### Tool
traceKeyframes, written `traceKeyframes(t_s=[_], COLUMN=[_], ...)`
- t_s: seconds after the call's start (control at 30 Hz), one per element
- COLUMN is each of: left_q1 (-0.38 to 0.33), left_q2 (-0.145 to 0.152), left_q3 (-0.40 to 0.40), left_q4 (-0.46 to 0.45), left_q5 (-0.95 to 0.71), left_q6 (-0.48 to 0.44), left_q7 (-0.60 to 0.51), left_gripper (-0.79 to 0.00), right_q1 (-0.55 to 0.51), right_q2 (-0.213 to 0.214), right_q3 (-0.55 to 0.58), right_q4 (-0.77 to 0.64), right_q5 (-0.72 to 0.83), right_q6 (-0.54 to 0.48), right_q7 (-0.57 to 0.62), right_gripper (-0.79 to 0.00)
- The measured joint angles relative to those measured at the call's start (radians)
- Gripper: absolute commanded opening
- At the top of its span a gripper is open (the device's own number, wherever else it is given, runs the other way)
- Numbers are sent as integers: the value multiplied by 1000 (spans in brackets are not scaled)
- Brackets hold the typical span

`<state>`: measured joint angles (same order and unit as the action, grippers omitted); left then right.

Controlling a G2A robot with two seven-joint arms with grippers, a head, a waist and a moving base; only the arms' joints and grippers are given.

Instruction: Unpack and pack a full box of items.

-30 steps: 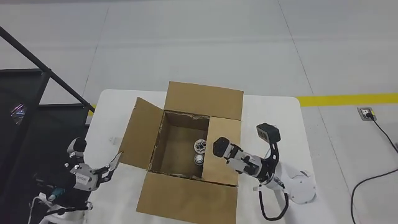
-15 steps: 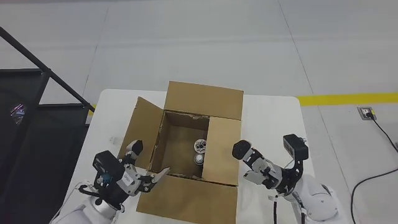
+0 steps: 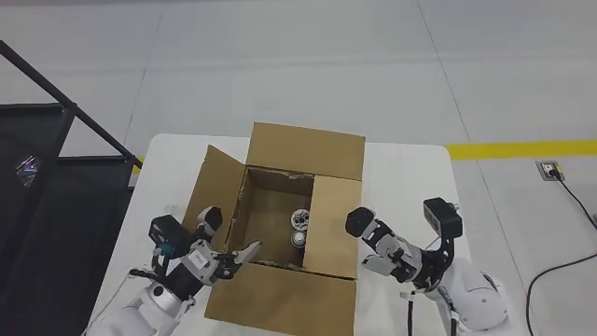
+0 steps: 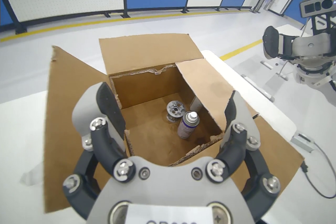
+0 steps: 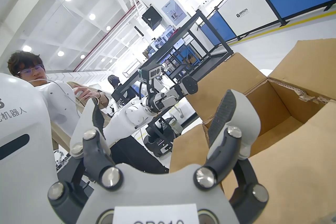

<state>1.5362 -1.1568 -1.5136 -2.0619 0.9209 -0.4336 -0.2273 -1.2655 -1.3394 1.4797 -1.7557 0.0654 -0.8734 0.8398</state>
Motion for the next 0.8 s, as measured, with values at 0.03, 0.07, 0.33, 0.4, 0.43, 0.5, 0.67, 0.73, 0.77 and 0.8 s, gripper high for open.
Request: traceKeyframes(t_s=[0.03, 0.07, 0.33, 0.4, 0.43, 0.5, 0.67, 0.73, 0.77, 0.8], left_q1=[-27, -57, -375, -442, -466, -510, -584, -611, -621, -633], left_q2=[-1, -2, -23, -31, -34, -40, -53, -59, -61, -65], left_q3=[21, 43, 229, 266, 279, 312, 373, 398, 409, 422], left_q4=[13, 26, 266, 338, 367, 423, 534, 576, 592, 612], left_q5=[-40, -77, -477, -550, -572, -613, -709, -734, -744, -754], left_q6=[8, 19, 177, 203, 208, 205, 178, 169, 164, 157], left_q7=[-45, -94, -513, -561, -574, -600, -654, -662, -663, -662], left_gripper=[0, 0, 0, 0, 0, 0, 0, 0, 0, 0], right_q1=[-1, -4, -64, -79, -84, -98, -118, -122, -123, -123], right_q2=[2, 4, 25, 30, 33, 37, 47, 50, 51, 53], right_q3=[4, 10, 83, 98, 104, 115, 125, 124, 123, 121], right_q4=[-8, -17, -44, -44, -44, -47, -55, -57, -58, -60], right_q5=[-2, -3, 18, 23, 25, 29, 31, 29, 27, 25], right_q6=[-1, -3, -21, -24, -25, -27, -29, -28, -27, -25], right_q7=[-6, -12, -60, -69, -72, -77, -91, -97, -100, -103], right_gripper=[0, 0, 0, 0, 0, 0, 0, 0, 0, 0])
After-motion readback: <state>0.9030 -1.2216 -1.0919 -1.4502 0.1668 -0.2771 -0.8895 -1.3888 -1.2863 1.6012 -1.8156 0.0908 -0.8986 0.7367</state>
